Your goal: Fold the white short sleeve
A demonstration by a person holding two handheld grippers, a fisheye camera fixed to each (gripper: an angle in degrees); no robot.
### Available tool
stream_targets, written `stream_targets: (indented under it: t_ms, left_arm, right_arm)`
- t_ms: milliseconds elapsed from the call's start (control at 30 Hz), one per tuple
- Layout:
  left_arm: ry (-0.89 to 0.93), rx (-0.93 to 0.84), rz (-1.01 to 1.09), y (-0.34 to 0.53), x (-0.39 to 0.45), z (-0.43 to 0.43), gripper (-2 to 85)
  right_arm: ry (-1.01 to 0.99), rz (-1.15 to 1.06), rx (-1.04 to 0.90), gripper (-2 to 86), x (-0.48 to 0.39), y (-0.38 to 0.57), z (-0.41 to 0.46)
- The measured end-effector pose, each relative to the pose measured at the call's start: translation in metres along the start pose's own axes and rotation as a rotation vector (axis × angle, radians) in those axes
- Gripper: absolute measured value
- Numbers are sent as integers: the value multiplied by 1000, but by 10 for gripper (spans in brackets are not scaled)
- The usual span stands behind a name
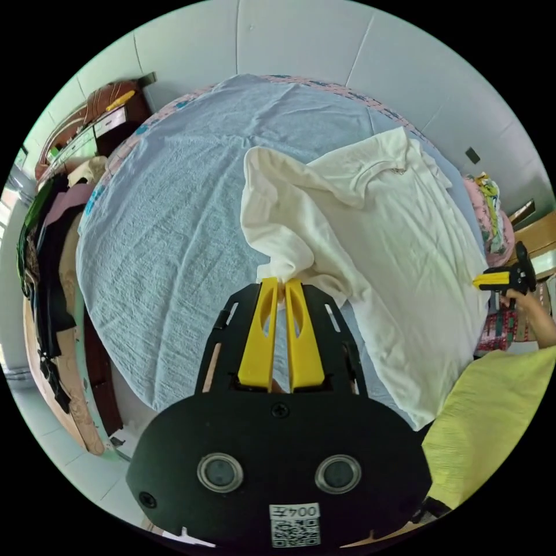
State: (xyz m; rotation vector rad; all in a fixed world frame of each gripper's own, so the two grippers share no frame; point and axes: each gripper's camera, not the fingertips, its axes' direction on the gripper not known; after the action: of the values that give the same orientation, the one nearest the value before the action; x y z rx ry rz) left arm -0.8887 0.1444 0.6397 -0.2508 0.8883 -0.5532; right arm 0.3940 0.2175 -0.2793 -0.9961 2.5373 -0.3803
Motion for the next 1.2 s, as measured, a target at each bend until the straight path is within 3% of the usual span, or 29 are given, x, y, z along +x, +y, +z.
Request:
stream_targets:
  t_ms: [267,433,600,733,867,967,1100,1200]
  left_arm:
    - [270,-134,-91,-11,-84,-87,27]
    - [377,-293,-199,2,-151,-57,34]
    - [243,-313,-398,49,-200,-3,58]
    - [80,-84,-584,103,-216,-25,75]
    - [64,247,-542,143,-164,-68,52]
    - [147,349,-385,159,-88,-62,26]
    - [279,414,-253,183,12,-36,10]
    - [277,342,-137,192,102,-3,6]
  right_arm:
    - [13,48,-10,38,-4,-5,0]
    - [44,24,-44,37,-8,-8,-2]
    - [31,32,-49,37,-2,-2,-6]
    - [29,38,-49,37,3,8,-11]
    - [45,27,-59,37,7,18,-17]
    - [38,38,-50,38,14,30,-22]
    - [20,72,-10,37,26,51,-30]
    - [14,93,51,36,35,76,-38]
